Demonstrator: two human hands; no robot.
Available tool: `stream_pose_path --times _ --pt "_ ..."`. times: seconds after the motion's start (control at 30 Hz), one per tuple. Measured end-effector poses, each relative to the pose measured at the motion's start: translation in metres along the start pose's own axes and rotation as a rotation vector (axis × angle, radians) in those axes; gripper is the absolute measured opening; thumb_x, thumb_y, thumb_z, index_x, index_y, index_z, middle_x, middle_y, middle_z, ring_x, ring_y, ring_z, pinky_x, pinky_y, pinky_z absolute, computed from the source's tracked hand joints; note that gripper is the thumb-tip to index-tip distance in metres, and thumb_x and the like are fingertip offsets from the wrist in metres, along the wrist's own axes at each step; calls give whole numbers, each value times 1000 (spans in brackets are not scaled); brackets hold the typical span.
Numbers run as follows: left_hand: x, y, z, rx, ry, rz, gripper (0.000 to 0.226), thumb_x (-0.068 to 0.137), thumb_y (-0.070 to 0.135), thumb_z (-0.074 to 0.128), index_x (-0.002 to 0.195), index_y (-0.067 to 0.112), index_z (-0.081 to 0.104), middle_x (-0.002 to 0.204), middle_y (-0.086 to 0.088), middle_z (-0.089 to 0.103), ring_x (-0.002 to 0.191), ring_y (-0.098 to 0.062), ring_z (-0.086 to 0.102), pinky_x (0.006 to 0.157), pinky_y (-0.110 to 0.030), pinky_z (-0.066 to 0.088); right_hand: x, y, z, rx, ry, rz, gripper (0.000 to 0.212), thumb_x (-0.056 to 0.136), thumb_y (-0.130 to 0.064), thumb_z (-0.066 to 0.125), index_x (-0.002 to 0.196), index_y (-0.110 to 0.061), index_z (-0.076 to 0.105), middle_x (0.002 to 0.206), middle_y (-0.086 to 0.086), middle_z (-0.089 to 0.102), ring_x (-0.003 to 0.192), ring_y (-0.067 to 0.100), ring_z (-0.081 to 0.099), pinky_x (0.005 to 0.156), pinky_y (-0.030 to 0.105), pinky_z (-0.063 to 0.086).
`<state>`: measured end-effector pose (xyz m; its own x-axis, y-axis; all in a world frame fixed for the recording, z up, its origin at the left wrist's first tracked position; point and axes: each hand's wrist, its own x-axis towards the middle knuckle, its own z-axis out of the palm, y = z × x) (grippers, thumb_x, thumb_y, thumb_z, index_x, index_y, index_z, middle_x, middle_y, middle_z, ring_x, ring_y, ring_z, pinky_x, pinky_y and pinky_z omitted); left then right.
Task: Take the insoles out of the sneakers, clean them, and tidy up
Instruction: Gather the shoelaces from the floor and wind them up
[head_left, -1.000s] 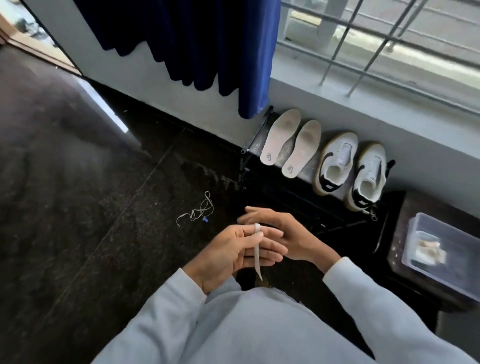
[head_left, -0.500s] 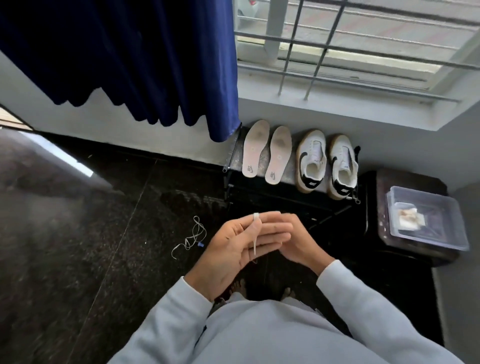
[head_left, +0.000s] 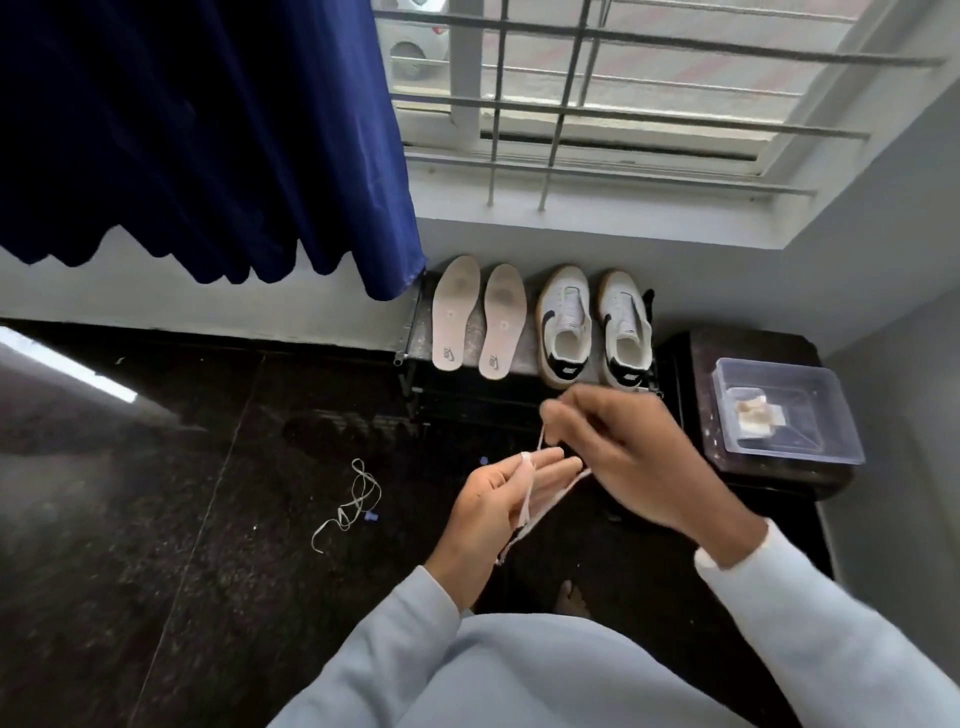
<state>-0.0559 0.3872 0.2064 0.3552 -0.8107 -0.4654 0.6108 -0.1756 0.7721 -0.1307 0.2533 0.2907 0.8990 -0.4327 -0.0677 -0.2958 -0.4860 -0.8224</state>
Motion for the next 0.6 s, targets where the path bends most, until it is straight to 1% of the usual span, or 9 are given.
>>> stream_pose_path --times 0.1,0.17,0.23,0.3,0.37,0.43,0.5,0.57,0.6 --pt "-4 -1 21 -61 -97 -15 38 106 15 31 129 3 59 124 -11 71 119 -21 65 98 -25 52 27 24 -15 -72 52 85 29 95 -39 56 74 -23 67 48 -10 49 43 5 42 45 16 30" --pt "-6 1 31 -123 -143 -9 38 104 17 33 128 2 59 125 -14 69 121 -24 64 100 -27 52 34 50 -12 -53 18 144 33 94 -43 57 73 -19 69 48 -11 48 43 2 42 47 14 32" --pt "-4 2 38 -119 -167 -2 39 103 19 35 129 1 58 125 -15 69 122 -25 63 101 -28 51 28 75 -5 72 -60 223 37 92 -46 58 71 -18 68 50 -12 49 47 -1 43 55 16 36" --pt "0 2 41 -18 -161 -27 39 102 22 39 129 2 58 125 -15 69 122 -25 64 102 -28 51 16 93 -4 298 -92 309 38 91 -50 58 69 -20 66 58 -8 50 56 4 46 61 22 39" --pt "4 0 42 103 -161 -76 41 97 26 42 126 5 61 124 -14 70 120 -24 65 101 -28 51 11 101 -18 497 -73 342 37 90 -49 59 71 -18 64 62 -4 45 60 9 42 59 24 38" --pt "6 -4 46 211 -169 -128 38 100 28 39 121 10 64 122 -12 71 118 -21 66 98 -25 52 12 103 -43 578 -76 306 36 91 -46 60 74 -15 64 64 -3 42 61 9 39 57 23 37" --pt "8 -6 55 228 -178 -170 45 107 29 28 119 10 66 122 -13 71 116 -20 67 96 -24 52 17 102 -62 470 -72 254 36 91 -47 59 72 -17 66 61 -4 42 59 9 39 56 22 37" --pt "10 -3 72 177 -209 -202 60 107 35 16 118 6 68 120 -16 71 115 -24 68 97 -27 52 20 107 -64 253 -41 226 37 90 -48 59 71 -18 68 54 -8 45 52 5 40 54 20 36" --pt "11 -1 81 135 -230 -181 64 105 39 16 120 3 67 120 -18 71 115 -26 67 99 -29 52 19 112 -61 185 -61 237 37 90 -47 60 70 -18 68 51 -12 48 49 2 43 53 19 37"
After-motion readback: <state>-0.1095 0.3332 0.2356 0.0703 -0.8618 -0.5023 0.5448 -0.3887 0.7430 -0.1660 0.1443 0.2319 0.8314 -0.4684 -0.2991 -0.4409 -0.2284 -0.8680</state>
